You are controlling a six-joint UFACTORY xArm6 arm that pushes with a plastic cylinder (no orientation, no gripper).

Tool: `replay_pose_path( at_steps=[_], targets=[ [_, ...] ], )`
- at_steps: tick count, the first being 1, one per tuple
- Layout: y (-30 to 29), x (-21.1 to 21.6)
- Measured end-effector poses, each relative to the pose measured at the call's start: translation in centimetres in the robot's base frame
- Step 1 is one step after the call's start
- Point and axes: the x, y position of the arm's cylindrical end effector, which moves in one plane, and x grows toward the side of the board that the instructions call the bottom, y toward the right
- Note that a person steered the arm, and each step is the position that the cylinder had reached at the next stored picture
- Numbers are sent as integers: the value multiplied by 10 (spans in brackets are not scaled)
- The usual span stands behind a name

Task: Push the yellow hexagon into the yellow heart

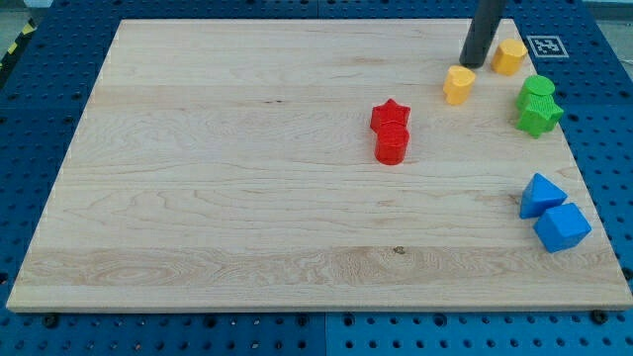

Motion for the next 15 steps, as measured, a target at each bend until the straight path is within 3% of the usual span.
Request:
replay_pose_path(
  at_steps=[2,3,4,6,7,10,12,13,15],
  targets=[
    [21,-79],
    [79,-81],
    [118,-47],
    [116,-1],
    [77,12],
    [24,14],
    [-3,-26],
    [-4,2],
    [8,-16]
  ],
)
